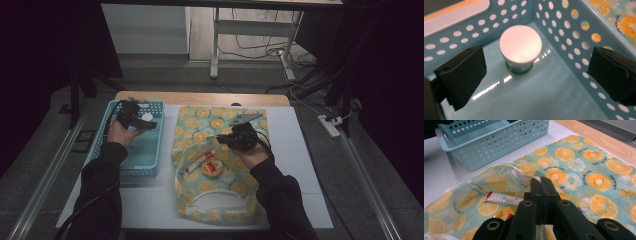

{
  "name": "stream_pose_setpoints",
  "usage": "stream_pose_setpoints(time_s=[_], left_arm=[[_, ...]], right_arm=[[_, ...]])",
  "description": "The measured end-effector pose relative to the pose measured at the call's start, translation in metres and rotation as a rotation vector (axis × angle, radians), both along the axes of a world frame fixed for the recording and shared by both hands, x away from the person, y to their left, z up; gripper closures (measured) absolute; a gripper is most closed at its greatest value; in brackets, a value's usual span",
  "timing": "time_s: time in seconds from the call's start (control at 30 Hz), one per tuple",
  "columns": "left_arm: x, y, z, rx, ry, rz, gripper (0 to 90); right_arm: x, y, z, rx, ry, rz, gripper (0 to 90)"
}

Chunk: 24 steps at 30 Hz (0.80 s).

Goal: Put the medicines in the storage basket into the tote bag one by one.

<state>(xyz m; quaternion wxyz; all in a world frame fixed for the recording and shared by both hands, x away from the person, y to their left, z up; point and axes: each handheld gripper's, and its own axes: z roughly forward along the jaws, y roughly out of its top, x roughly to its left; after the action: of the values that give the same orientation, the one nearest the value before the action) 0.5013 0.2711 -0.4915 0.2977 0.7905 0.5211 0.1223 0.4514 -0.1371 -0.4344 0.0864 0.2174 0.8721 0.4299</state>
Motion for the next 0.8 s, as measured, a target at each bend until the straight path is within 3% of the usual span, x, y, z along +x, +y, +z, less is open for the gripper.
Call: stream_pose_setpoints(time_s=[0.1, 0.4, 0.53, 0.63, 0.8], left_arm=[[0.003, 0.0, -0.002, 0.025, 0.004, 0.008, 7.4], [0.008, 0.004, -0.002, 0.01, 0.011, 0.01, 25.5], [0.011, 0.002, -0.003, 0.013, 0.018, 0.006, 30.4], [0.013, -0.001, -0.004, 0.041, 0.026, 0.003, 33.4], [0.014, 0.001, -0.003, 0.036, 0.021, 0.013, 37.9]], right_arm=[[0.0, -0.001, 0.0, 0.002, -0.001, -0.001, 89.8], [0.0, 0.0, 0.0, 0.001, 0.0, -0.001, 89.8], [0.001, -0.001, 0.0, 0.001, -0.001, 0.0, 89.8], [0.001, -0.001, 0.0, 0.001, -0.001, -0.001, 89.8], [0.001, -0.001, 0.0, 0.0, -0.002, 0.001, 89.8]])
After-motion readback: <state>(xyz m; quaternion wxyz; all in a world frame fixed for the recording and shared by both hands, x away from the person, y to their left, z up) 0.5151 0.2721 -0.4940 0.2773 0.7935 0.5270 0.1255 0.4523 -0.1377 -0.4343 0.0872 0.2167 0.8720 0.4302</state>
